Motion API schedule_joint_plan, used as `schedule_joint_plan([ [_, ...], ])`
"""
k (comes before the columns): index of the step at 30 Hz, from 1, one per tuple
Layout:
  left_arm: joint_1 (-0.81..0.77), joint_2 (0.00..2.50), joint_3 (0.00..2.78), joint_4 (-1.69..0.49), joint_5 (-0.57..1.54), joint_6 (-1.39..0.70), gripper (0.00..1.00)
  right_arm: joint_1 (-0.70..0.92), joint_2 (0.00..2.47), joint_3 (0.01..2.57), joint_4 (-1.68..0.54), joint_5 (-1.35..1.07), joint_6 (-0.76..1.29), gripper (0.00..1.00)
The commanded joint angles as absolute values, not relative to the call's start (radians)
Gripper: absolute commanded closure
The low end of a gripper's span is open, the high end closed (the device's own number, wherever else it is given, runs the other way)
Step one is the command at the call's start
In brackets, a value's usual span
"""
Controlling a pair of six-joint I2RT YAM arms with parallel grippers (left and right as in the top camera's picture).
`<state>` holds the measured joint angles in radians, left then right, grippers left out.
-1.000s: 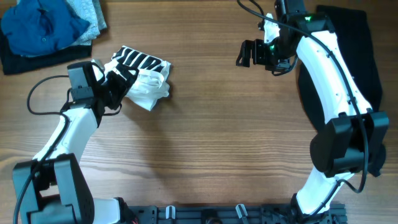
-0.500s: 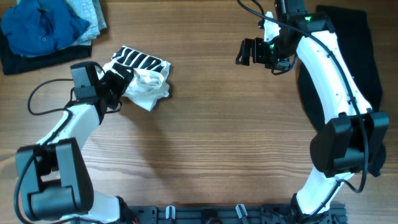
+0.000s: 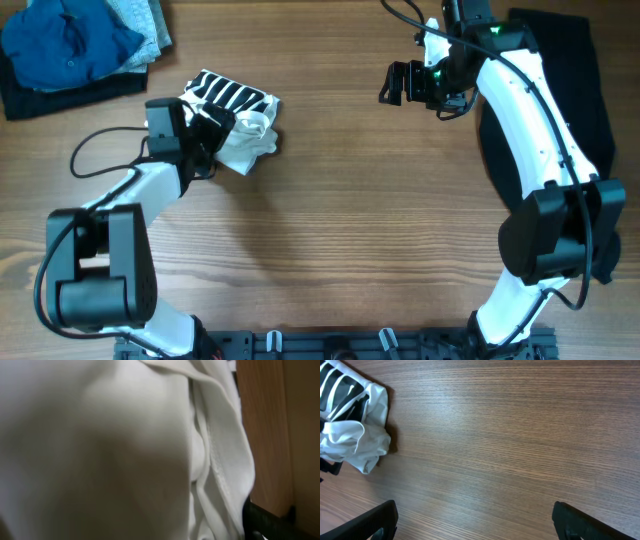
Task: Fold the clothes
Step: 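Carry the folded shirt with the left gripper toward the top-left clothes stack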
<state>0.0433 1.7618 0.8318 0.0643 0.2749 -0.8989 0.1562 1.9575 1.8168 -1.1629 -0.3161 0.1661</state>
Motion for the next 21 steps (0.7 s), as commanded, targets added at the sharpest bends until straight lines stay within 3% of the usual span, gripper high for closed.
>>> schedule_joint_plan([
  [1,0.041,1.839,0.83,0.054,0.246,-0.964,0.0,0.159,1.94,1.831,-1.161,-0.31,0.138,0.0],
  [8,0.044,1.861,0.83,0.064,0.185,-0.976,0.01,0.159,1.94,1.831,-1.164,-0.31,0.133,0.0],
  [14,0.044,1.861,0.83,0.01,0.179,-0.973,0.45,0.159,1.94,1.831,-1.164,-0.31,0.133,0.0],
  [16,0.044,1.861,0.83,0.004,0.156,-0.973,0.72,0.159,1.94,1.831,-1.164,-0.31,0.133,0.0],
  [18,0.044,1.861,0.83,0.012,0.128,-0.968,0.89,0.159,1.94,1.831,-1.164,-0.31,0.133,0.0],
  [21,0.044,1.861,0.83,0.084,0.118,-0.868,0.91,0.159,1.94,1.831,-1.164,-0.31,0.133,0.0],
])
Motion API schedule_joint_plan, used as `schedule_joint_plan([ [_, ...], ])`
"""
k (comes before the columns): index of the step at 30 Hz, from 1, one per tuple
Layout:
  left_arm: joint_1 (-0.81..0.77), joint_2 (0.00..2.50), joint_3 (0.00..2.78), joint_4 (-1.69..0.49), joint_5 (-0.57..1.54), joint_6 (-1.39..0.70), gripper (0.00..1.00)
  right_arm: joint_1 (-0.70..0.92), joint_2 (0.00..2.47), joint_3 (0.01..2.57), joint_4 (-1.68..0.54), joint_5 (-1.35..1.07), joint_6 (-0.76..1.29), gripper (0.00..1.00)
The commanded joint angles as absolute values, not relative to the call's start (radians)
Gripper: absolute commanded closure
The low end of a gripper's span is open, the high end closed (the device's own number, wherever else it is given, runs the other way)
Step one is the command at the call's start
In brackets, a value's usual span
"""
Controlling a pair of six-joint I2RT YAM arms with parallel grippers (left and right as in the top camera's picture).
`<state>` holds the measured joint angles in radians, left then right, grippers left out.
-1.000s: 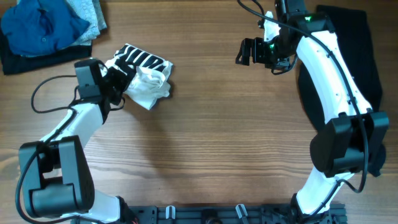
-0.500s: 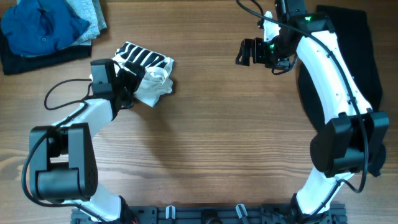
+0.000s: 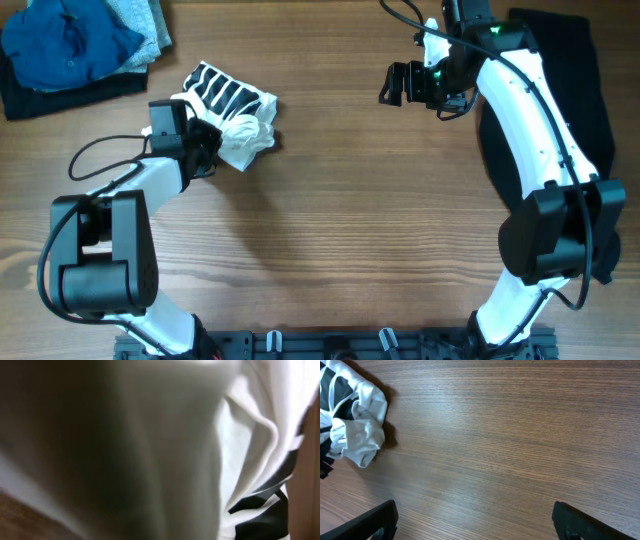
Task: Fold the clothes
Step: 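Carry the folded shirt with the left gripper toward the top-left clothes stack, then place the shirt onto the clothes stack and release the left gripper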
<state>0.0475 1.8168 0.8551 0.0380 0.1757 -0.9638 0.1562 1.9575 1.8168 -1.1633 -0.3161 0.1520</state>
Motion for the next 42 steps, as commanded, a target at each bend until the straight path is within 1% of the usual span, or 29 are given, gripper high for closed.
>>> schedule_joint_plan([
  [1,0.044,1.861,0.83,0.128,0.118,-0.825,0.91,0.159,1.94,1.831,-1.164,-0.31,0.133,0.0],
  [6,0.044,1.861,0.83,0.333,0.118,-0.627,0.85,0.159,1.94,1.831,-1.164,-0.31,0.133,0.0],
  [10,0.044,1.861,0.831,0.458,0.071,-0.547,0.86,0.159,1.94,1.831,-1.166,-0.31,0.134,0.0],
  [12,0.044,1.861,0.84,0.495,0.043,-0.467,0.86,0.159,1.94,1.831,-1.168,-0.31,0.133,0.0],
  [19,0.046,1.861,0.932,0.506,-0.055,-0.232,0.88,0.159,1.94,1.831,-1.166,-0.31,0.135,0.0],
  [27,0.096,1.861,1.096,0.521,-0.059,0.015,0.88,0.159,1.94,1.831,-1.167,-0.297,0.191,0.0],
  [33,0.187,1.861,1.219,0.521,-0.057,0.078,0.88,0.159,1.94,1.831,-1.179,-0.28,0.23,0.0],
  [35,0.224,1.861,1.257,0.522,-0.025,0.106,0.88,0.16,1.94,1.831,-1.18,-0.281,0.241,0.0],
  [39,0.282,1.862,1.29,0.548,-0.016,0.095,0.88,0.159,1.94,1.831,-1.181,-0.281,0.266,0.0],
  [42,0.319,1.877,1.291,0.592,-0.016,0.054,0.87,0.159,1.94,1.831,-1.187,-0.281,0.275,0.0],
])
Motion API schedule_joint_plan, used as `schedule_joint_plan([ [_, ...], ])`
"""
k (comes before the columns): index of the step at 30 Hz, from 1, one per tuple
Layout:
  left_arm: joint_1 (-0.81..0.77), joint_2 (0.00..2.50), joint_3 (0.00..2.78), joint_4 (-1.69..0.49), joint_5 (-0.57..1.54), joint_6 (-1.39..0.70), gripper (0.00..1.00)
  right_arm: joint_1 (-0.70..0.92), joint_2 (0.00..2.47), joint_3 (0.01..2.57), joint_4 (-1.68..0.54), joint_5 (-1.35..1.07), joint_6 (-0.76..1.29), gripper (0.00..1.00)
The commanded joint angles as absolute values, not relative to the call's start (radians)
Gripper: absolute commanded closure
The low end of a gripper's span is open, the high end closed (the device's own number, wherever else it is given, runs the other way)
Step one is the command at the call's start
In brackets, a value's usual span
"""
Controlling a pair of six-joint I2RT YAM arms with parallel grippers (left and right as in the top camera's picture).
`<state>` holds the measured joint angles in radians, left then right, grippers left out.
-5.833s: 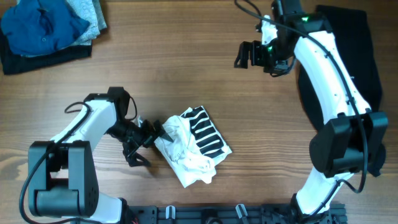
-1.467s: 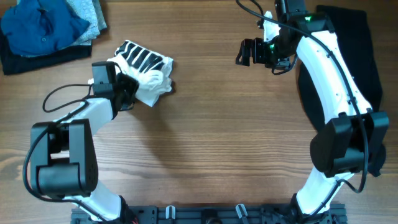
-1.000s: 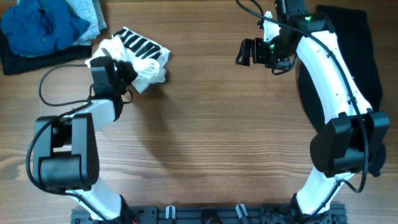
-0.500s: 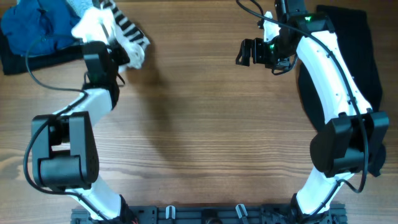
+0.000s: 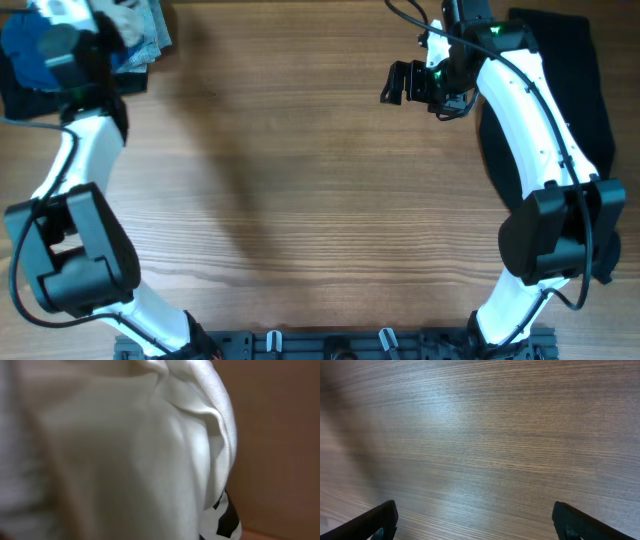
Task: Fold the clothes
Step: 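Place the shirt onto the clothes stack and release the left gripper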
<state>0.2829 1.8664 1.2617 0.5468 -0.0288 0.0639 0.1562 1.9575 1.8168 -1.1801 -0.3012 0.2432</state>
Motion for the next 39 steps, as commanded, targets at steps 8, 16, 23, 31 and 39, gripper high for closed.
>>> schedule_joint_plan([
  [8,0.385,2.002,1.291,0.732,-0.112,-0.228,0.85,0.159,1.94,1.831,-1.195,-0.281,0.299,0.0],
  [16,0.442,2.185,1.457,0.691,-0.128,-0.401,0.8,0.16,1.94,1.831,-1.221,-0.281,0.295,0.0],
  [23,0.443,2.249,1.554,0.526,-0.099,-0.445,0.79,0.16,1.94,1.831,-1.224,-0.281,0.295,0.0],
  [31,0.444,2.254,1.554,0.402,-0.099,-0.45,0.47,0.16,1.94,1.831,-1.225,-0.281,0.29,0.0],
  [39,0.44,2.254,1.554,0.302,-0.078,-0.454,0.22,0.16,1.94,1.831,-1.224,-0.281,0.29,0.0],
])
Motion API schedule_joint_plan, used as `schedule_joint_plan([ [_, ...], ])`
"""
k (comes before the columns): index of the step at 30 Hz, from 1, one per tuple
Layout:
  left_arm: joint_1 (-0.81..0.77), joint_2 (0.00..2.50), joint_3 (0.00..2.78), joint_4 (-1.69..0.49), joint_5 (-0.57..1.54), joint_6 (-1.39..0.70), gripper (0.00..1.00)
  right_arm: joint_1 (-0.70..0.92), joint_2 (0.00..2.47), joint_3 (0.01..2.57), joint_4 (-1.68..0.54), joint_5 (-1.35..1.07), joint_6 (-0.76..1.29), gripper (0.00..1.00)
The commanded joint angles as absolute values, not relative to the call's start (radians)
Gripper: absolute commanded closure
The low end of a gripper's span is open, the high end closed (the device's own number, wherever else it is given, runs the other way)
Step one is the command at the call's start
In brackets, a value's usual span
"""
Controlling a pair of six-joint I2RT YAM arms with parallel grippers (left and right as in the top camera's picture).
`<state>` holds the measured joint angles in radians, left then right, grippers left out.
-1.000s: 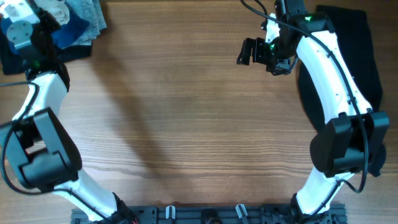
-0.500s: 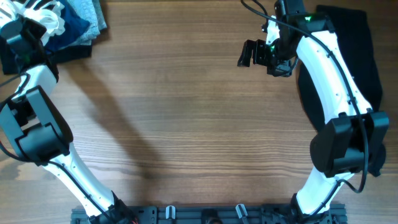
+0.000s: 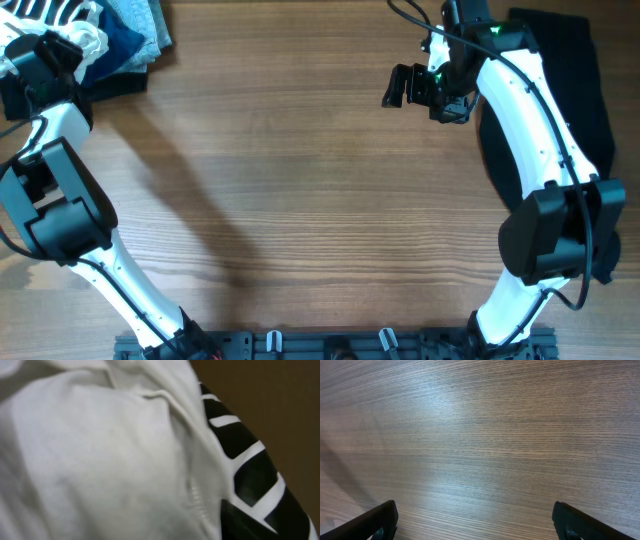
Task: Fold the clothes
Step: 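Place the shirt onto the clothes stack and release the left gripper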
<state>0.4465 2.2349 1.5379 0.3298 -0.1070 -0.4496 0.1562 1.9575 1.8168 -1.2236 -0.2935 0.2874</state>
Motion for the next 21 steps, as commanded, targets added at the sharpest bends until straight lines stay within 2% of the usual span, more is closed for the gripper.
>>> schedule_joint_plan([
  [1,0.44,2.254,1.554,0.293,-0.056,-0.454,0.19,0.16,1.94,1.831,-1.224,-0.281,0.29,0.0],
  [3,0.439,2.253,1.554,0.277,-0.002,-0.463,0.0,0.16,1.94,1.831,-1.224,-0.281,0.29,0.0],
  [9,0.442,2.251,1.554,0.152,0.048,-0.592,0.0,0.159,1.94,1.831,-1.231,-0.284,0.288,0.0],
  [14,0.442,2.238,1.554,0.061,0.044,-0.591,0.0,0.16,1.94,1.831,-1.237,-0.285,0.262,0.0],
  [21,0.442,2.15,1.554,0.066,0.044,-0.534,0.0,0.159,1.94,1.831,-1.257,-0.284,0.261,0.0],
])
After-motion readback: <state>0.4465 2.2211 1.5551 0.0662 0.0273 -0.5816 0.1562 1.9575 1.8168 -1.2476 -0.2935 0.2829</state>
